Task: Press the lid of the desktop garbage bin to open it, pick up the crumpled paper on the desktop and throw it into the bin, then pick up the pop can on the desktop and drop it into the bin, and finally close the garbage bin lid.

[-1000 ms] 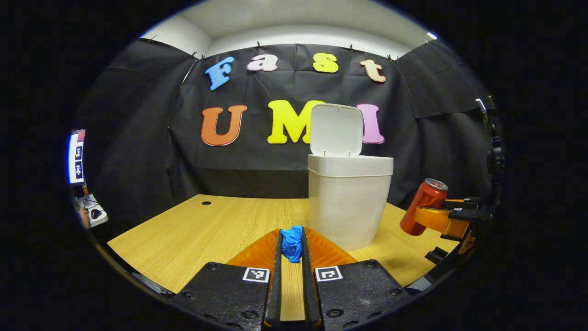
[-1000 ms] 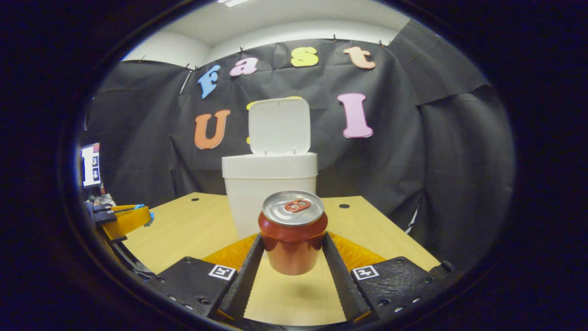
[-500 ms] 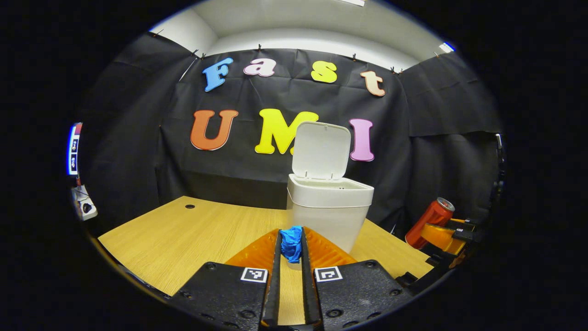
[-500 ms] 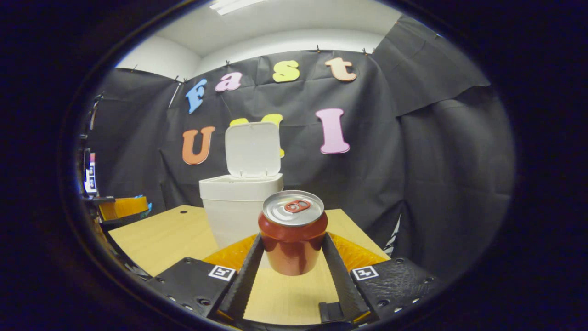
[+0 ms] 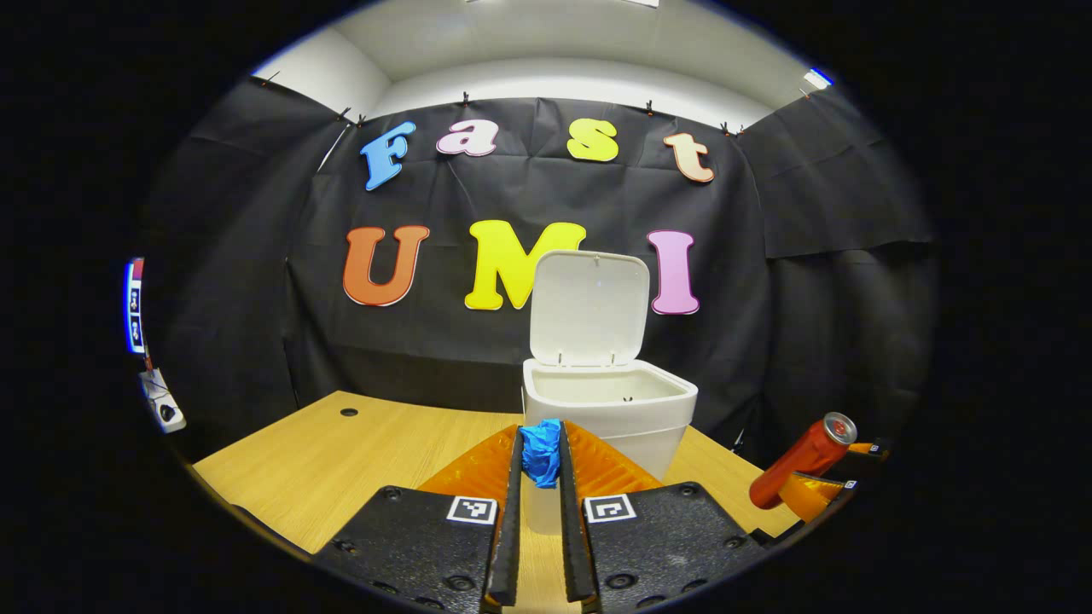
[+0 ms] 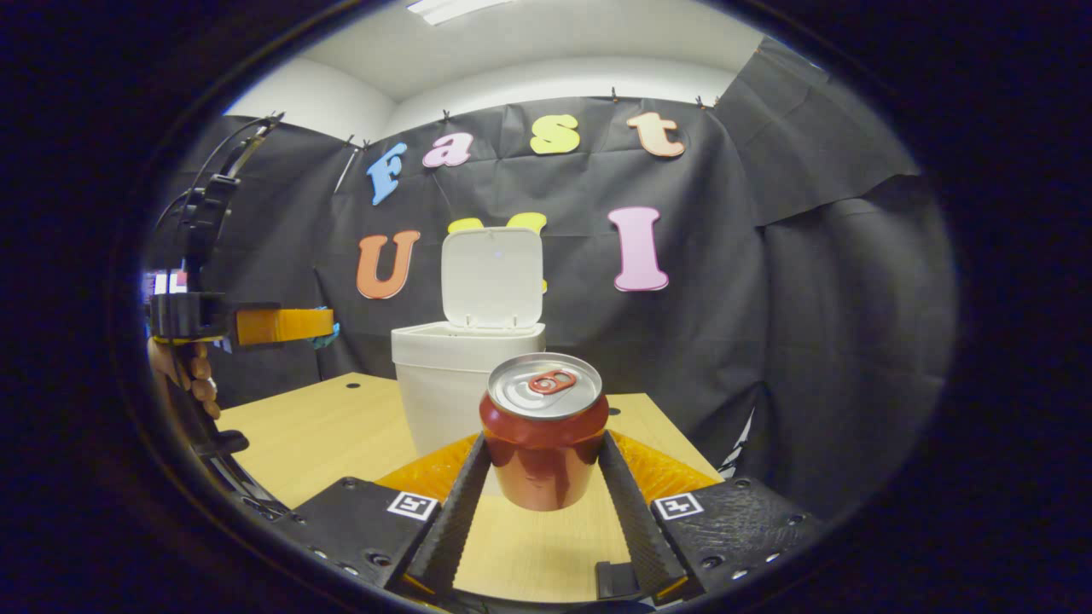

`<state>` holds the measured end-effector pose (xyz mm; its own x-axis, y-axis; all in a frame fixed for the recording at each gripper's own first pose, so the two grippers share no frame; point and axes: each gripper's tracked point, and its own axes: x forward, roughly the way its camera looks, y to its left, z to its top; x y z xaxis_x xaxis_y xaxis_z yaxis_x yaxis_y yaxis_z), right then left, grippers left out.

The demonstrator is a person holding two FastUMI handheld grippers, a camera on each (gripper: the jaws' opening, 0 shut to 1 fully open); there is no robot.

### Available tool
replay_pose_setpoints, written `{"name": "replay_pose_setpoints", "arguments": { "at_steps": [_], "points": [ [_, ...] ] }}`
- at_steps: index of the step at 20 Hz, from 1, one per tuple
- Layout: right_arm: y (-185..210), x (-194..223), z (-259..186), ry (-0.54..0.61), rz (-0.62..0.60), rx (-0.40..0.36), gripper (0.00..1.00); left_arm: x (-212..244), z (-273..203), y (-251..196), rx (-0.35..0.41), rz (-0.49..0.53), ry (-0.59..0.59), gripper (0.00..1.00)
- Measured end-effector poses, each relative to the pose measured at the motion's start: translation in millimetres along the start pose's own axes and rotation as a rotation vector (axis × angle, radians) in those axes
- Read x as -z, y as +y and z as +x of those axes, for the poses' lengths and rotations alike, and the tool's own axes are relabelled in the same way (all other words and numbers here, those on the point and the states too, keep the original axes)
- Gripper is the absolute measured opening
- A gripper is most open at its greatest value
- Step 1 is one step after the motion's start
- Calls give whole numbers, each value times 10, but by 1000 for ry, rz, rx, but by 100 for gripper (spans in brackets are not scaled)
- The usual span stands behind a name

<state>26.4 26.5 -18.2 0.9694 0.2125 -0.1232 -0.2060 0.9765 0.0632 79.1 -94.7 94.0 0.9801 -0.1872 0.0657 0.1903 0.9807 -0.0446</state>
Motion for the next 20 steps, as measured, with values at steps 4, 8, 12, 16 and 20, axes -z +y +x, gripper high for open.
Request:
{"name": "replay_pose_setpoints", "arguments": {
  "at_steps": [4,8,12,16,20],
  "points": [
    [-130,54,56,20,5,24,77,-49,362,-23,-11,-20,19,25],
    [-281,73,69,31,26,54,77,-97,849,-47,-21,-50,50,25],
    [-313,15,65,6,27,43,77,-102,1387,-151,-9,2,58,25],
    [-374,97,122,37,32,51,77,9,1696,-360,15,60,88,26],
    [-428,61,126,29,48,42,77,31,1773,-657,41,107,67,30]
  ]
}}
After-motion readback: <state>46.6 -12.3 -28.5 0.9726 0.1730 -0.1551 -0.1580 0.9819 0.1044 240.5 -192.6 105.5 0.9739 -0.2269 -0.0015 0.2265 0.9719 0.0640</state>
